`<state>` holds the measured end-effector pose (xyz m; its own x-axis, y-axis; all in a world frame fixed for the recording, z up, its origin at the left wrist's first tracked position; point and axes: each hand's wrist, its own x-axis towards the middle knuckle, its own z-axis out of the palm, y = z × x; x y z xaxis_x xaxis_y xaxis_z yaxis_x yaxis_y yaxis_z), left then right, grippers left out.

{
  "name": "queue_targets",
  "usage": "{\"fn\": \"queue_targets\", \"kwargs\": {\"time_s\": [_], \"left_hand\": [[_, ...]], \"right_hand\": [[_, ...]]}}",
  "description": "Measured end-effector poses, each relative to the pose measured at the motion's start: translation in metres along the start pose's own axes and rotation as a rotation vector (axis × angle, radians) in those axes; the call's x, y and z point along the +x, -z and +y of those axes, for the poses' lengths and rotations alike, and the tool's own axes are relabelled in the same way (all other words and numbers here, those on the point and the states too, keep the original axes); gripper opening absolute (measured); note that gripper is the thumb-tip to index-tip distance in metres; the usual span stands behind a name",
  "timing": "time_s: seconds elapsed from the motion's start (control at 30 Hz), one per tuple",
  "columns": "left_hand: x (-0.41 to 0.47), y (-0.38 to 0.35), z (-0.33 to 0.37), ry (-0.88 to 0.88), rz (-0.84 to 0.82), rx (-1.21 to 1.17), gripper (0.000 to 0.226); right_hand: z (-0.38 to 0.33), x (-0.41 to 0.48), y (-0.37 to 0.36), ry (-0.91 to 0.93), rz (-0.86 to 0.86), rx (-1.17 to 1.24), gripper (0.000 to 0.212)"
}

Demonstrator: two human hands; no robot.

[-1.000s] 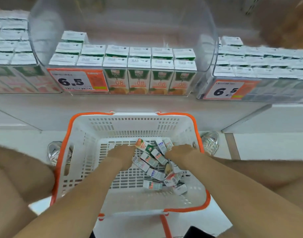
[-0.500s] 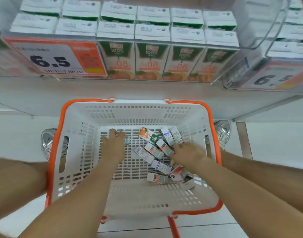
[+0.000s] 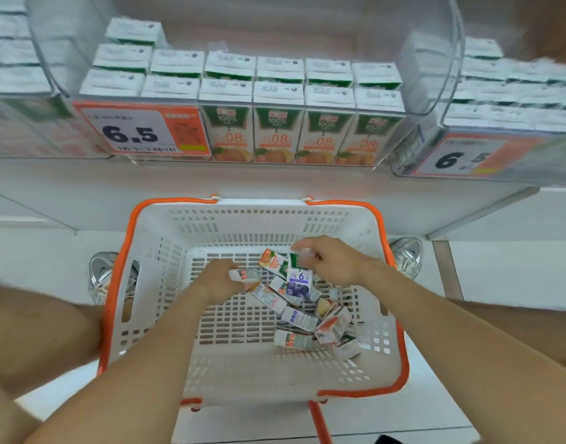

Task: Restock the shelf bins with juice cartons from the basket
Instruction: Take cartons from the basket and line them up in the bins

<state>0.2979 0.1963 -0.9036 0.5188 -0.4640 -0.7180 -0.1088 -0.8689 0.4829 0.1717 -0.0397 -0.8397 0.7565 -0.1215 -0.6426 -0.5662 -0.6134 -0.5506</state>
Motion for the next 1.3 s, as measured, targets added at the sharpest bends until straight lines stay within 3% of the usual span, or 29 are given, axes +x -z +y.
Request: {"fn": "queue_targets", "kwargs": {"time_s": [0.1, 0.2, 0.53, 0.67, 1.0, 1.17, 1.3], "left_hand": [[-0.023, 0.021, 0.018, -0.103, -0.088, -0.180, 0.019], [-0.046, 0.043, 0.042, -0.226, -0.067, -0.286, 0.032], [-0.140, 0.114, 0.105, -0.448, -0.047, -0.449, 0.026], [-0.169, 0.133, 0.121, -0.534, 0.044, -0.435, 0.027], [-0.236, 0.184, 0.166, -0.764, 0.263, -0.346, 0.017], [-0.256, 0.230, 0.187, -0.817, 0.548, -0.290, 0.014], [-0.232, 0.265, 0.197, -0.786, 0.776, -0.170, 0.013]], "right_hand": [[-0.022, -0.013, 0.005, 0.044, 0.036, 0.069, 0.038], [-0.043, -0.033, 0.014, 0.072, 0.068, 0.020, 0.038], [-0.108, -0.104, 0.050, 0.253, 0.261, 0.007, 0.031], [-0.129, -0.126, 0.061, 0.318, 0.392, -0.029, 0.032], [-0.194, -0.170, 0.107, 0.522, 0.920, -0.229, 0.040], [-0.216, -0.173, 0.139, 0.572, 1.043, -0.377, 0.044], [-0.228, -0.161, 0.170, 0.512, 1.000, -0.429, 0.047]]}}
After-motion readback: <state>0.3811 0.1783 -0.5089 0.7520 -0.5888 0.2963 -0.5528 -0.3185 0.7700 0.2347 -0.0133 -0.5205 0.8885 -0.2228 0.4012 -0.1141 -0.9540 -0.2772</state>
